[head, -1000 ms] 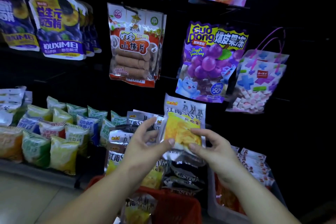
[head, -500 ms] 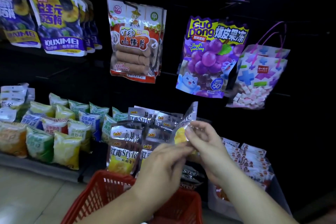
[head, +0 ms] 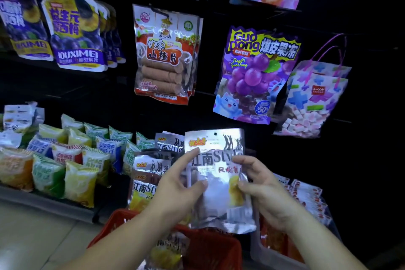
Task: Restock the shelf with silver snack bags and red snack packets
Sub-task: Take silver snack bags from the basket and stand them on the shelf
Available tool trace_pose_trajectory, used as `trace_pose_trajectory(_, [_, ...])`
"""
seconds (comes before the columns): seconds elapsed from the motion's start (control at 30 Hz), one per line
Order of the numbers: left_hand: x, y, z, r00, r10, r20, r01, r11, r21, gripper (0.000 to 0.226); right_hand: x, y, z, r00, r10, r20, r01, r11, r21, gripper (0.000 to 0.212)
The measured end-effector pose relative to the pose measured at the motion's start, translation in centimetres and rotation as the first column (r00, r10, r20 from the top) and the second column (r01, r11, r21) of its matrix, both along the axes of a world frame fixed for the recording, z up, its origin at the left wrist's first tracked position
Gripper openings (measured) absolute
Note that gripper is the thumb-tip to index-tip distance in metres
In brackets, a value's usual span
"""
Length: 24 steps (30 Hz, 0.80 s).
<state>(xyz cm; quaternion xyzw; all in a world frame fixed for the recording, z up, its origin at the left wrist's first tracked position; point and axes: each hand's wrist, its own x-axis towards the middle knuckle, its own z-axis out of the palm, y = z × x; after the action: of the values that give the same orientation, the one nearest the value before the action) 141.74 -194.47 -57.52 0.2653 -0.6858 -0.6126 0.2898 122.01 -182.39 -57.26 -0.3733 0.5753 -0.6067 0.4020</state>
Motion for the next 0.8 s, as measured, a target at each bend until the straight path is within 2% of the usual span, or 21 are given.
trace_pose_trajectory(0.07, [-0.2,0.0,0.0,1.000,-0.003,0.027,0.006,0.996,-0.088,0.069,0.5,-0.1,-0.2,0.998,-0.052,-0.044,0.053,0.998,0.016,0.039])
trace_pose_trajectory(0.17, [-0.5,0.2,-0.6,0.999,0.034,0.019,-0.031,0.990,-0.140,0.067,1.7,-0.5,-0.2,0.977,-0.169,-0.127,0.170,0.985,-0.001,0.033])
trace_pose_trajectory(0.27, [-1.3,0.0,-1.7,0.990,0.131,0.041,-0.125,0.984,-0.125,0.062,2.5,-0.7,0.3,0.961,-0.232,-0.150,0.233,0.972,-0.015,0.030])
trace_pose_trajectory(0.37, [-1.7,0.3,-1.8,0.991,0.135,-0.003,-0.135,0.986,-0.097,0.053,2.5,-0.7,0.6,0.943,-0.251,-0.218,0.256,0.967,-0.005,0.027])
trace_pose_trajectory(0.47, [-2.0,0.1,-1.8,0.961,0.272,0.048,-0.244,0.919,-0.309,0.044,2.2,-0.7,0.4,0.915,-0.290,-0.280,0.298,0.954,-0.013,0.029])
trace_pose_trajectory(0.53, [-2.2,0.6,-1.4,0.964,0.249,0.093,-0.194,0.900,-0.391,0.044,2.1,-0.8,0.3,0.866,-0.323,-0.382,0.336,0.941,-0.035,0.031])
trace_pose_trajectory(0.57, [-2.6,1.3,-1.2,0.981,0.168,0.100,-0.126,0.934,-0.333,0.049,2.2,-0.8,0.3,0.858,-0.317,-0.403,0.328,0.944,-0.045,0.032])
trace_pose_trajectory(0.63, [-2.9,2.4,-0.6,0.999,0.009,0.053,-0.004,0.995,-0.100,0.069,3.0,-1.1,0.7,0.928,-0.216,-0.303,0.210,0.976,-0.054,0.034])
trace_pose_trajectory(0.7, [-3.2,2.4,-0.3,1.000,-0.019,-0.023,0.020,0.999,0.038,0.078,3.6,-1.1,1.4,0.998,-0.030,-0.051,0.027,0.998,-0.063,0.030])
trace_pose_trajectory(0.73, [-3.4,1.8,-0.4,0.999,0.013,-0.040,-0.011,0.999,0.048,0.074,3.6,-1.0,1.6,0.998,0.047,0.045,-0.044,0.997,-0.068,0.032])
trace_pose_trajectory(0.8, [-3.3,0.6,-0.6,0.998,0.062,-0.017,-0.062,0.998,0.017,0.050,2.8,-0.7,1.5,0.991,0.092,0.096,-0.090,0.996,-0.026,0.035])
